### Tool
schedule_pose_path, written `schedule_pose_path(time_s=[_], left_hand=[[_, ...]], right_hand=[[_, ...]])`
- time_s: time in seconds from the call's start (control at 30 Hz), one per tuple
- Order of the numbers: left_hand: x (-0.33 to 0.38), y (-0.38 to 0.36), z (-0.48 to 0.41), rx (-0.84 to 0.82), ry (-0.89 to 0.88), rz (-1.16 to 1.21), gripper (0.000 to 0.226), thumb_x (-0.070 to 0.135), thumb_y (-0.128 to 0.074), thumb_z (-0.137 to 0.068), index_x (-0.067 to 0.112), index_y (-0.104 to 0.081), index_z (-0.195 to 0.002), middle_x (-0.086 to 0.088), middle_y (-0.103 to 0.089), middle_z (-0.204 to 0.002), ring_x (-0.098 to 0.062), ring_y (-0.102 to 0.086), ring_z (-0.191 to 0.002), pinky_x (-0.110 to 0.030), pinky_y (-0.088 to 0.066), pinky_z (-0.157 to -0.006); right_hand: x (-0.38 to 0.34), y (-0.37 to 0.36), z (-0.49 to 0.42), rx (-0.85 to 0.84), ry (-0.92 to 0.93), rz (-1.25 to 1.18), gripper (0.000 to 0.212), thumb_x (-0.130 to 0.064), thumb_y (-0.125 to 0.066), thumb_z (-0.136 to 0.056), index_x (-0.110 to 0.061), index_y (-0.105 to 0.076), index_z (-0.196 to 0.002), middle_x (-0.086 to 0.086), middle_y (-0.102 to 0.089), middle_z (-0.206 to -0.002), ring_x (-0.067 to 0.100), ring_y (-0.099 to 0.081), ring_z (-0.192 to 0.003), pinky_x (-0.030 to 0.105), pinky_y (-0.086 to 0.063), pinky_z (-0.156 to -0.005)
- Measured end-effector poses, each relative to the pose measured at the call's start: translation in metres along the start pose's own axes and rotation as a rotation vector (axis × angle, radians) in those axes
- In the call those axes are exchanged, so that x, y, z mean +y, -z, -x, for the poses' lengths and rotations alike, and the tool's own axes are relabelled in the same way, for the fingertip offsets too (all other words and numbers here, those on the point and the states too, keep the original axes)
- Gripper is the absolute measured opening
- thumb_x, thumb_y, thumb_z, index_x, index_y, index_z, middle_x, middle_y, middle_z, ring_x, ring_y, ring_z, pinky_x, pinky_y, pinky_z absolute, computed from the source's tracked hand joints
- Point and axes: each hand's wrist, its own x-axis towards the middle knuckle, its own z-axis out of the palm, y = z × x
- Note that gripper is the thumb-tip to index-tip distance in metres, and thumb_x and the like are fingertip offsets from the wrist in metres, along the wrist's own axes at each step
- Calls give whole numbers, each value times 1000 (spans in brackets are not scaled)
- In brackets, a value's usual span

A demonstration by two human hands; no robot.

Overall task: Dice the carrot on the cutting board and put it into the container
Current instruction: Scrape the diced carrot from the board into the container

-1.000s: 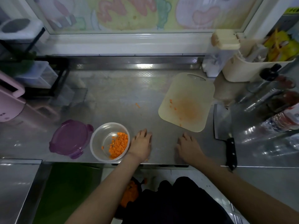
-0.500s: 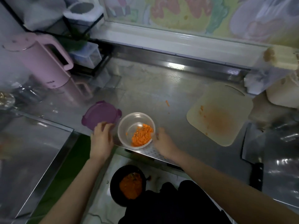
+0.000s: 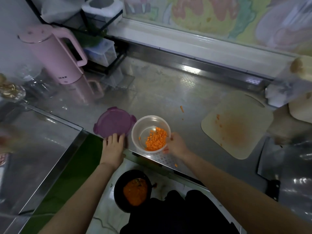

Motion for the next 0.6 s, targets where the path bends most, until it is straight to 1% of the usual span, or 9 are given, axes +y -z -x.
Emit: schedule_pose_path(time_s=[0.07, 0.13, 0.2, 0.23, 0.3, 0.37, 0.47, 0.53, 0.6], left_hand=[[7, 0, 5, 21, -4, -72, 60, 10, -62, -79, 12, -38, -134, -14, -44, -121, -31, -42, -115, -45, -34, -100], [13, 2, 8, 9, -35, -131, 59, 3, -57, -79, 15, -34, -132, -11, -42, -124, -28, -42, -115, -41, -35, -96], [17, 5, 10, 19, -64, -139, 59, 0, -56, -79, 14, -33, -131, -10, -41, -125, -27, -41, -115, -38, -38, -95], [18, 7, 11, 34, -68, -135, 58, -1, -58, -78, 13, -36, -129, -11, -43, -123, -28, -43, -113, -38, -40, -92], [18, 14, 10, 80, -63, -101, 51, -2, -66, -72, 8, -48, -119, -13, -51, -108, -30, -51, -98, -40, -47, -80], [16, 24, 6, 183, -41, -4, 42, 0, -71, -71, 4, -54, -109, -16, -54, -97, -31, -54, -86, -41, -51, -70], [18, 56, 1, 329, 53, 279, 32, 0, -61, -82, 0, -52, -113, -19, -51, -104, -30, -53, -91, -41, -51, -76], [25, 78, -1, 447, 104, 439, 26, 5, -58, -87, 0, -52, -111, -17, -50, -105, -29, -52, -92, -40, -49, -79], [35, 92, -1, 532, 86, 552, 23, 7, -59, -85, 2, -53, -107, -16, -50, -104, -27, -51, -92, -41, -49, -79]], right_hand=[[-1, 6, 2, 2, -4, -11, 24, -10, -45, -96, 7, -62, -101, 24, -66, -97, 30, -67, -78, 41, -59, -64], [-1, 11, 5, 7, 1, -30, 25, -8, -45, -96, 9, -63, -101, 26, -67, -98, 31, -68, -77, 35, -58, -59], [-1, 16, 7, 9, 3, -38, 25, -8, -45, -97, 9, -63, -102, 25, -67, -100, 34, -69, -83, 31, -57, -58], [-1, 18, 10, 9, 0, -41, 24, -9, -45, -97, 8, -62, -103, 23, -67, -102, 33, -68, -86, 26, -56, -55], [0, 20, 13, 6, -2, -37, 24, -11, -44, -98, 4, -61, -107, 20, -66, -105, 28, -67, -87, 20, -54, -54], [0, 21, 14, 0, 1, -36, 25, -13, -44, -99, 1, -60, -110, 18, -66, -107, 25, -66, -88, 22, -54, -59], [-4, 24, 15, -32, -60, -95, 27, -11, -44, -98, 4, -54, -118, 21, -62, -113, 34, -64, -99, 34, -55, -71], [-6, 27, 13, -74, -109, -111, 29, -10, -45, -98, 6, -53, -121, 24, -60, -116, 35, -62, -100, 41, -52, -82], [-7, 30, 13, -70, -44, 100, 30, -13, -47, -97, 4, -55, -120, 21, -60, -119, 28, -59, -102, 42, -48, -92]])
